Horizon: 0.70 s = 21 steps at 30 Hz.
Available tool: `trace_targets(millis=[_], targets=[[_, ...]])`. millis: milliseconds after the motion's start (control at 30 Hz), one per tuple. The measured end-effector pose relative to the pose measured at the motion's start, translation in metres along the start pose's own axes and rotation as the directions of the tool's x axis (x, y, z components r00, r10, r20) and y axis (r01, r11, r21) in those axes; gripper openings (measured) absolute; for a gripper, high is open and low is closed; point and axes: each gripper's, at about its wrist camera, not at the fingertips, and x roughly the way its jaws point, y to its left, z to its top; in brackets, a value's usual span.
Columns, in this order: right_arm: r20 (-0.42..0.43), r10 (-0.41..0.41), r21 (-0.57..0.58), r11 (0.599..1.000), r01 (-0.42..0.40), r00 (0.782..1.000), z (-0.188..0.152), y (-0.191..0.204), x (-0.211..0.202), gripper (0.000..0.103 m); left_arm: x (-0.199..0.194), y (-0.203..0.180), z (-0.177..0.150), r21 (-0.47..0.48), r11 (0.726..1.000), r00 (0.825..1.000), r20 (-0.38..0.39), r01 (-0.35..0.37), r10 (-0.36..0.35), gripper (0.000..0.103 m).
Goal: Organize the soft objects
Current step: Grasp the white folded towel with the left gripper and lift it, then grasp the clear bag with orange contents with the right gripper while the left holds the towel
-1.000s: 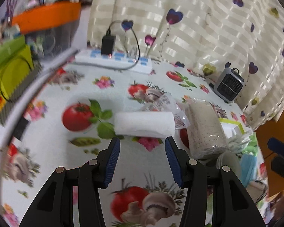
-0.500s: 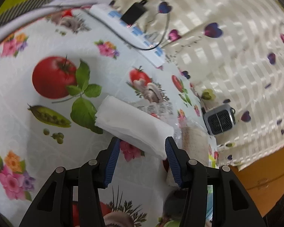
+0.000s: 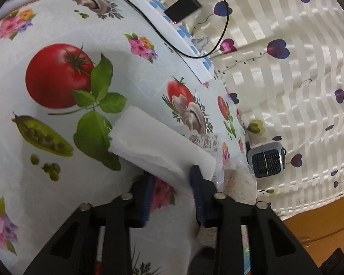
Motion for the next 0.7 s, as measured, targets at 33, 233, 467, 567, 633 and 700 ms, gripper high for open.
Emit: trace_targets(millis=[33,233,467,567,633,700], targets=[[0.0,0.0,-0.002,1.0,0.0,1.0,0.0,0.0,0.001,0.048,-0.001,0.0,0.0,0.005,1.0,1.0,0.006,-0.005,0.005,0.023],[-0.007,0.007,-0.017,1.0,-0.008,1.0,0.004,-0.002,0.005,0.048,-0.023,-0.003,0.002,0.073,0.997,0.998,0.057,-0.038,0.034,0.013],[-0.019,0.015,-0.078,0.997,-0.016,1.0,0.023,0.005,0.016,0.048,-0.051,0.008,-0.003,0.129,0.988,0.994,0.084,-0.087,0.076,0.012],[-0.062,0.001,-0.132,0.991,-0.009,0.998,0.033,0.011,0.034,0.048,-0.059,0.011,-0.008,0.16,0.98,0.991,0.088,-0.114,0.101,0.012],[-0.109,0.011,-0.163,0.986,-0.029,0.994,0.039,0.014,0.051,0.048,-0.065,0.013,-0.01,0.184,0.974,0.989,0.093,-0.133,0.117,0.012],[-0.156,0.011,-0.197,0.98,-0.042,0.988,0.043,0.018,0.07,0.048,-0.069,0.015,-0.012,0.2,0.969,0.986,0.101,-0.149,0.131,0.012]])
